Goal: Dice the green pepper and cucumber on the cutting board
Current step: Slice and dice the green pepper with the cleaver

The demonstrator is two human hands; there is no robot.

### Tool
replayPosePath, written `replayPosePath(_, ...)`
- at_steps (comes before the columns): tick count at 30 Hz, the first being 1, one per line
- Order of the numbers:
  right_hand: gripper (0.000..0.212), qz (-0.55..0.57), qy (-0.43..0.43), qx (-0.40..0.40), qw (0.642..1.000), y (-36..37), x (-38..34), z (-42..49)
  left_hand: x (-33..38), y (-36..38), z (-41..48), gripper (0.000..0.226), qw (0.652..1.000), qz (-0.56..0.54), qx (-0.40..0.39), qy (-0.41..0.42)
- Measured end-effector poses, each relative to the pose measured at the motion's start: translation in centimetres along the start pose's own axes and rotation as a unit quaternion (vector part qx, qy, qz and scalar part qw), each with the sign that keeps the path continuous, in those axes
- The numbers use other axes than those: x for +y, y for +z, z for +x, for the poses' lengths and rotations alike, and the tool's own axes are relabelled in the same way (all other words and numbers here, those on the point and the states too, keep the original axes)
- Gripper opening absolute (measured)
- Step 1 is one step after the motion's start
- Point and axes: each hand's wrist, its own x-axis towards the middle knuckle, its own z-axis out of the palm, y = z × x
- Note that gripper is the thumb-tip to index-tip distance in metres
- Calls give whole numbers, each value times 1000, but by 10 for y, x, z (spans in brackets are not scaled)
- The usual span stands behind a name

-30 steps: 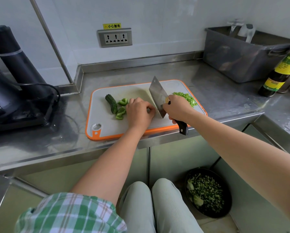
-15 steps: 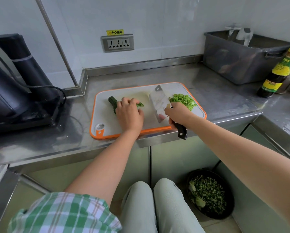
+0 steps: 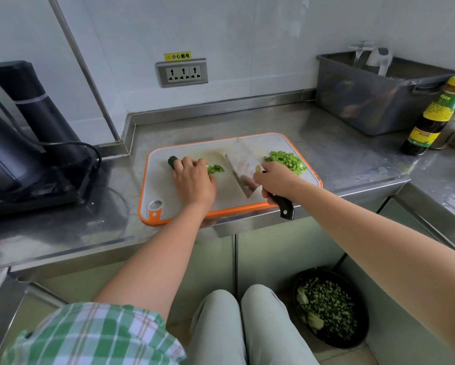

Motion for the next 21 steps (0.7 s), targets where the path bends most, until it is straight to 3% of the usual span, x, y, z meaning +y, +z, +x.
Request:
replayPosePath(5, 11, -3, 38, 74, 997, -21, 13, 8, 2, 1, 3, 34, 999, -13, 9, 45)
replayPosePath(10, 8, 67, 7, 87, 994, -28, 20, 7, 13, 4, 15, 36, 993, 23, -46, 110)
replayPosePath(13, 9, 72, -5, 100, 992, -31, 22, 7, 17, 7, 22, 25, 990, 59, -51, 116)
replayPosePath(21, 9, 55, -15, 106, 993, -34, 26, 12, 38, 9, 15, 23, 982, -8, -40, 183)
